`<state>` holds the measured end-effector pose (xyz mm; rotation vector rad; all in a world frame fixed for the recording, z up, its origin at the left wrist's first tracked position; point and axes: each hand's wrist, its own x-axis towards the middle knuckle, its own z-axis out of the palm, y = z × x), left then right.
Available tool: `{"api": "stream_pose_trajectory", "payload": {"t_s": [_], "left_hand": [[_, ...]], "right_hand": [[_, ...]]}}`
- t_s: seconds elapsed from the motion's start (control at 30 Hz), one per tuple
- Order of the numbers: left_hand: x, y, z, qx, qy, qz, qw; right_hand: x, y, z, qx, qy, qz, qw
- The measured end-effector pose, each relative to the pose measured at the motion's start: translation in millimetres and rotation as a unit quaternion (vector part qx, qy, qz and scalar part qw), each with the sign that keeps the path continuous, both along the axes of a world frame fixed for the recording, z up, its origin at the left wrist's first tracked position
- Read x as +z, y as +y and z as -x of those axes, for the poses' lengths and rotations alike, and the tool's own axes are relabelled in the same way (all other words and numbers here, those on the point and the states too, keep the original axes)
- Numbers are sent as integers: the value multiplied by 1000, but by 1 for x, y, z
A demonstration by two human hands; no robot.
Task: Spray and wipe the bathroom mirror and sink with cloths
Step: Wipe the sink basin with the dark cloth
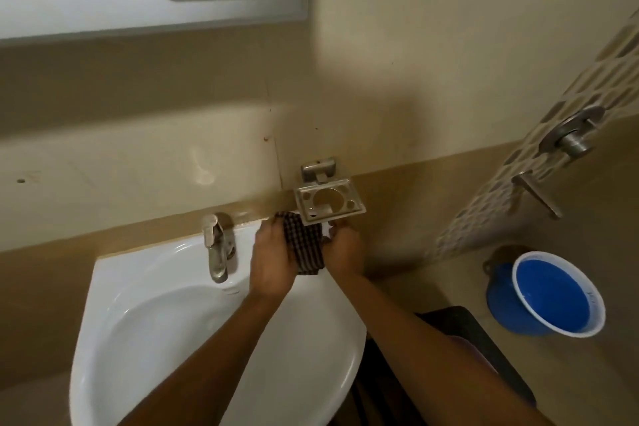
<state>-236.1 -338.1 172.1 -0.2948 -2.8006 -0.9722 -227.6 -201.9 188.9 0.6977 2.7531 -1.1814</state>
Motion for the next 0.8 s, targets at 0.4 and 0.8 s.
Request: {"api": "stream_pose_trajectory", "payload": {"t_s": [0.4, 0.8], "left_hand": [[-43, 25, 26, -109, -64, 263, 957], [-35, 30, 43, -263, -14, 308, 914]], "right_hand": [[-39, 37, -82, 234, 45, -186, 953], [-48, 51, -138, 198, 31, -73, 977]]}}
